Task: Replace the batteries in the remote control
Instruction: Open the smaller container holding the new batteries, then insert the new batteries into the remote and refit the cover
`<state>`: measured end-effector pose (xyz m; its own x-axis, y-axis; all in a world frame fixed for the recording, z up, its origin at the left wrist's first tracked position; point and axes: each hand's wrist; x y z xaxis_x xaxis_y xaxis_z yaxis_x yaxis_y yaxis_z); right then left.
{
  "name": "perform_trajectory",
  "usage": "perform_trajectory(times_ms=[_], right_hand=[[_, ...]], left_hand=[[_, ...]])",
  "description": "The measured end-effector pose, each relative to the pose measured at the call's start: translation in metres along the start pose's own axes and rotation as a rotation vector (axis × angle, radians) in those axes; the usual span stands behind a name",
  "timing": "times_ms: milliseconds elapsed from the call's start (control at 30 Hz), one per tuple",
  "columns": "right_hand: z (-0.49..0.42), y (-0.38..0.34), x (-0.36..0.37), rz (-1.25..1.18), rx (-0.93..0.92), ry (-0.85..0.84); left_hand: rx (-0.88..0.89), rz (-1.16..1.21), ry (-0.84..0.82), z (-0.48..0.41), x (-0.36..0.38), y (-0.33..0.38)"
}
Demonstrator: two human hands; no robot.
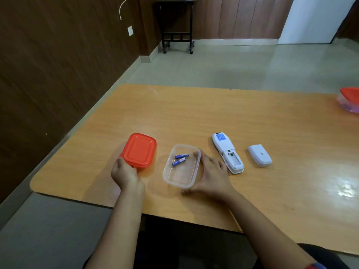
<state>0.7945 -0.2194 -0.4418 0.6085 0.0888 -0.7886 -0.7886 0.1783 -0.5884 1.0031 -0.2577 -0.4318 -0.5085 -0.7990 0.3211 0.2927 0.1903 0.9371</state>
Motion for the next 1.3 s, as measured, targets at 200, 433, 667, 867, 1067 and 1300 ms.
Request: perform_trajectory(times_ms=[200,433,667,867,1067,1300], right_hand=[[-0.003,0.001,-0.002,0.063,0.014,-0.074],[-0.009,-0.001,-0.017,-0.222,-0.089,-0.047],[-0.025,-0.038,-0.004,0.428,-0.339,0.165],[-0.022,-0.043,-0.007,0.315,-0.318,0.115],[0.01,0.007,-0.063,-0.363,0.035,0.151],[-0.003,0.059,-0.073,0.116,0.408,0.331]], left_hand=[[-0.032,-0.06,0.003,-0.003,0.0,0.013],[0.029,-0.053,-0.18,0.025,0.013,0.018],[0.023,-0.019,-0.38,0.047,0.025,0.015],[0.008,-0.008,-0.415,0.052,0.029,0.014],[-0.005,0.021,-0.6,0.062,0.032,0.015],[-0.112,0.046,-0.874,0.09,0.035,0.009]])
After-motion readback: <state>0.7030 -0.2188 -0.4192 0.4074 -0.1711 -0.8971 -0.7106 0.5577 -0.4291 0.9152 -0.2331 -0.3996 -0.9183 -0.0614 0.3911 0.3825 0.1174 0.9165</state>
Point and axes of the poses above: each hand's wrist, its own z-axis away from the middle knuckle, its own x-axis out of the palm, y = z × x, and after that the axes turned 15 degrees about x, right-handed
